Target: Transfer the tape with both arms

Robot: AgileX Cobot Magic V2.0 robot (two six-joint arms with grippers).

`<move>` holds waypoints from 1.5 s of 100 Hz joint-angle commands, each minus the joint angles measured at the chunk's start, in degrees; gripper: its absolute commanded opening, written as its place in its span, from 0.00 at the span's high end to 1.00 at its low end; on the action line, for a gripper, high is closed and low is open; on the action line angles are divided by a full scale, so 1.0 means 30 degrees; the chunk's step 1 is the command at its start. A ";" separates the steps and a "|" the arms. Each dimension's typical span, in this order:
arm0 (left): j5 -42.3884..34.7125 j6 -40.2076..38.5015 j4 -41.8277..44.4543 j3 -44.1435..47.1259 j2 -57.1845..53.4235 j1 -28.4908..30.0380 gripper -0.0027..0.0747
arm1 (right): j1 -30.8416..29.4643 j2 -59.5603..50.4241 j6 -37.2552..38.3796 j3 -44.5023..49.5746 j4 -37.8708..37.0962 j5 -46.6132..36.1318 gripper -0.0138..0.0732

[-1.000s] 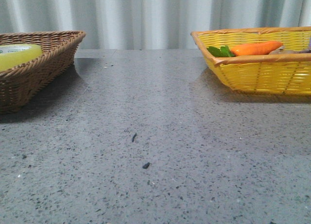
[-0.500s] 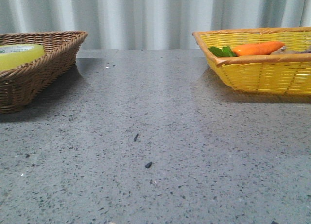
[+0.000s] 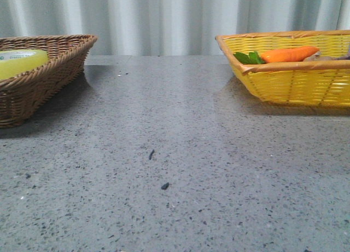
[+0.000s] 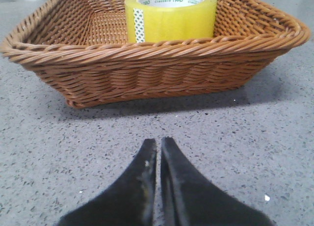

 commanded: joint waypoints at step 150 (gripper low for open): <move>-0.1110 -0.0200 -0.0148 0.0167 -0.0531 -0.0008 0.99 | -1.0813 -0.2518 -0.0157 1.2163 0.3557 -0.3402 0.92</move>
